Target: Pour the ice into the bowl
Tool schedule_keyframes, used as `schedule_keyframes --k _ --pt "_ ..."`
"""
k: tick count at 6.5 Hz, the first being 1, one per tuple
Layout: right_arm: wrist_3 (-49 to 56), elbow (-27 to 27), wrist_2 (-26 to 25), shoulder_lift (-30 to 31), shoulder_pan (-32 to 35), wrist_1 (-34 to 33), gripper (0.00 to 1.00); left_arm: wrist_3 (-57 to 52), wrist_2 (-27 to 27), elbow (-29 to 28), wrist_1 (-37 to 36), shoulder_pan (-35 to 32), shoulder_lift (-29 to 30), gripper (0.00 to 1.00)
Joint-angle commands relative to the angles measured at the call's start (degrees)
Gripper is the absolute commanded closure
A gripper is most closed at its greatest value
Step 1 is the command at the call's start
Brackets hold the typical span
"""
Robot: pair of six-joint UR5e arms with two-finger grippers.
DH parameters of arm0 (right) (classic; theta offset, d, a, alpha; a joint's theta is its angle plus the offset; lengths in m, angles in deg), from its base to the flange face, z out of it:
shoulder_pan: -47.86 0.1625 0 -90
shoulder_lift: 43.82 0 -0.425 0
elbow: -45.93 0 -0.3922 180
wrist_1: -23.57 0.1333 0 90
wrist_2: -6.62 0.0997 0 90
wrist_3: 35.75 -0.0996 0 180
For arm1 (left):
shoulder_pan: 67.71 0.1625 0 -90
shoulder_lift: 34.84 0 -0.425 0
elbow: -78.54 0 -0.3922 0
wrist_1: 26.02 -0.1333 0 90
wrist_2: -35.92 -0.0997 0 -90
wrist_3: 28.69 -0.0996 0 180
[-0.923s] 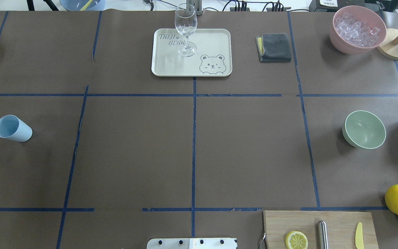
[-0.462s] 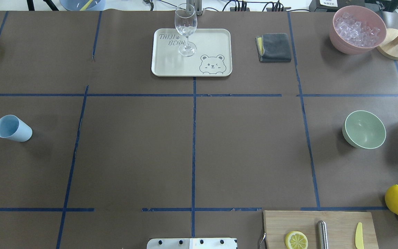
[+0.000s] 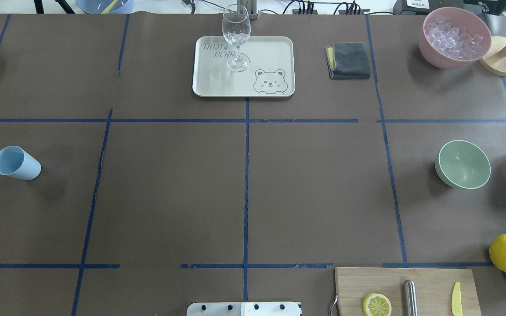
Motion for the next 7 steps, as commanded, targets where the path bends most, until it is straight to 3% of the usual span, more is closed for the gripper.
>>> schedule_keyframes --k 1,2,3,5,7 --pt "-15.54 0.44 -2.09 4.81 -6.60 16.61 0.00 8.31 -5.62 2.78 14.41 3.30 -8.22 0.00" --pt "-22.42 0.53 -7.51 8.14 -11.76 25.66 0.00 12.52 -7.92 3.66 24.75 4.62 -14.88 0.00" --pt "-28.23 3.49 -9.21 8.96 -15.03 32.80 0.00 15.17 -11.08 3.67 33.82 5.85 -20.08 0.00" --pt "-32.49 10.25 -9.67 9.41 -18.48 43.30 0.00 17.81 -12.07 3.76 35.74 6.21 -20.66 0.00" --pt "-34.00 10.55 -11.07 9.41 -20.51 43.60 0.01 19.15 -15.83 3.76 39.00 7.87 -21.53 0.00"
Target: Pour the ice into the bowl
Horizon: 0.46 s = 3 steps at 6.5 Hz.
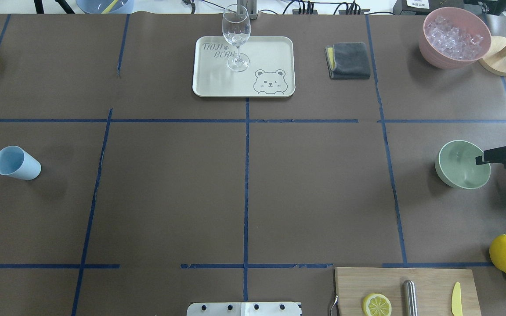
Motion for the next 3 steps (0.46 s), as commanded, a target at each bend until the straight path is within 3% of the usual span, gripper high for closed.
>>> schedule_keyframes --k 1,2,3 --pt "-1.49 0.47 -0.64 -0.05 -1.33 0.70 0.47 0.65 -2.07 0.01 1.58 1.01 -0.63 0.00" --pt "-2.28 0.47 -1.60 -0.48 -2.12 0.70 0.99 0.83 -2.07 0.01 2.02 1.45 -0.63 0.00" --pt "-2.29 0.38 -1.52 -0.66 -2.47 0.62 1.00 0.92 -2.16 0.01 2.72 1.63 -0.63 0.00"
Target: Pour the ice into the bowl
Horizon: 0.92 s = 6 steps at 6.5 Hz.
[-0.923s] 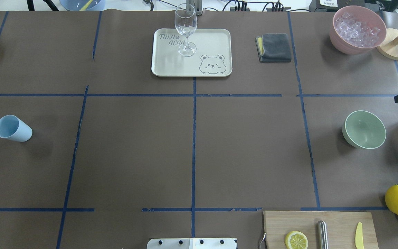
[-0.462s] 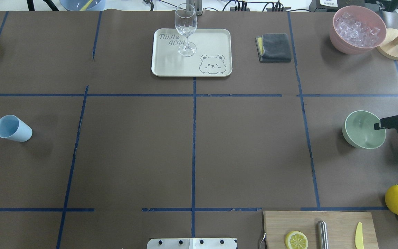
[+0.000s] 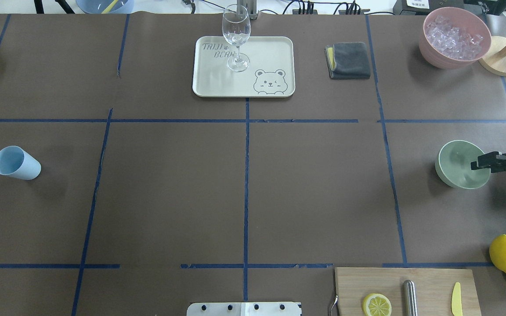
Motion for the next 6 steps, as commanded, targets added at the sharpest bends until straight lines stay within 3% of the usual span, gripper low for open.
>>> schedule_keyframes --k 1,4,6 --pt "-0.20 -0.92 0.57 -0.34 -0.43 -0.05 1.00 2.04 -0.21 0.00 1.88 0.71 -0.04 0.00" --pt "-0.99 -4.96 4.15 -0.51 0.45 -1.28 1.00 16.69 -19.49 0.00 8.29 18.67 -4.15 0.00" --pt "-6.85 -13.45 9.70 -6.46 3.00 -13.87 1.00 19.71 -28.22 -0.09 15.22 25.56 -9.85 0.00"
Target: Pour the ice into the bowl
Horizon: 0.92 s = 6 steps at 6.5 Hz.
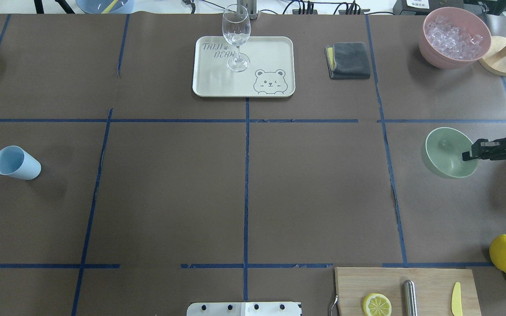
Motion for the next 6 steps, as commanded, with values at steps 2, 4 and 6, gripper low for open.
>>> schedule_keyframes --k 2,4,6 --pt "-17.36 -8.50 1.99 -14.34 -4.54 -14.63 1.00 15.49 -23.72 -4.34 4.20 20.70 -3.67 0.00" --pt "-21.74 -8.59 -0.89 -23.49 -10.44 -22.24 1.00 24.24 -36.10 -11.82 4.20 31.05 -1.84 0.00" --pt "-21.83 -9.29 -9.93 -32.46 -17.64 -34.19 1.00 26.99 -41.22 -18.86 4.28 33.88 3.78 0.00"
